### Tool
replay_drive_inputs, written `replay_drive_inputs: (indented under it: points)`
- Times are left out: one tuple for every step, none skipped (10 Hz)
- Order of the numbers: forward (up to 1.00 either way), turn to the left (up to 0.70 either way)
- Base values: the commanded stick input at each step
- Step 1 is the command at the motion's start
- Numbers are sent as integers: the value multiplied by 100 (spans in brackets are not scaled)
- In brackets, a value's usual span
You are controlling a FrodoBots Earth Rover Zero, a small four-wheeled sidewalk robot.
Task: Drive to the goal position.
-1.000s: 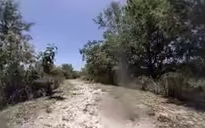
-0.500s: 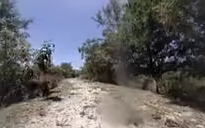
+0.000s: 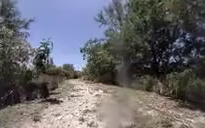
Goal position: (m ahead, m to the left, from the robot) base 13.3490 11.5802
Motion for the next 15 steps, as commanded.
replay_drive_inputs:
  points:
    - [30, 0]
    - [30, 0]
    - [30, 0]
    - [30, 0]
    - [30, 0]
    - [30, 0]
    - [30, 60]
    - [30, 75]
    - [30, 75]
    - [30, 75]
    - [30, 75]
    - [30, 0]
    - [30, 0]
    - [30, 0]
    - [30, 0]
